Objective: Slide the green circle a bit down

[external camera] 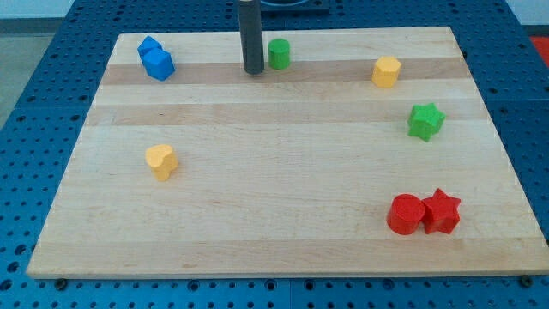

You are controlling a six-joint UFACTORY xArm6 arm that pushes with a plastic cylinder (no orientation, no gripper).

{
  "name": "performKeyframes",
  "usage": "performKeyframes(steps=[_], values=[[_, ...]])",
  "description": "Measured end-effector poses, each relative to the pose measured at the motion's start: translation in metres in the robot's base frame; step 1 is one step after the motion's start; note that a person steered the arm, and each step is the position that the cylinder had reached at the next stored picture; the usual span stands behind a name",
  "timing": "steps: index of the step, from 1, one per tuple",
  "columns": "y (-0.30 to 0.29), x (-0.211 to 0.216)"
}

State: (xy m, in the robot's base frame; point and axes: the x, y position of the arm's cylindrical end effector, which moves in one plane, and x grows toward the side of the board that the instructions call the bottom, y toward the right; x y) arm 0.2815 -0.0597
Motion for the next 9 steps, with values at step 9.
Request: performKeyframes(steps=[9], values=[[0.053, -0.015]])
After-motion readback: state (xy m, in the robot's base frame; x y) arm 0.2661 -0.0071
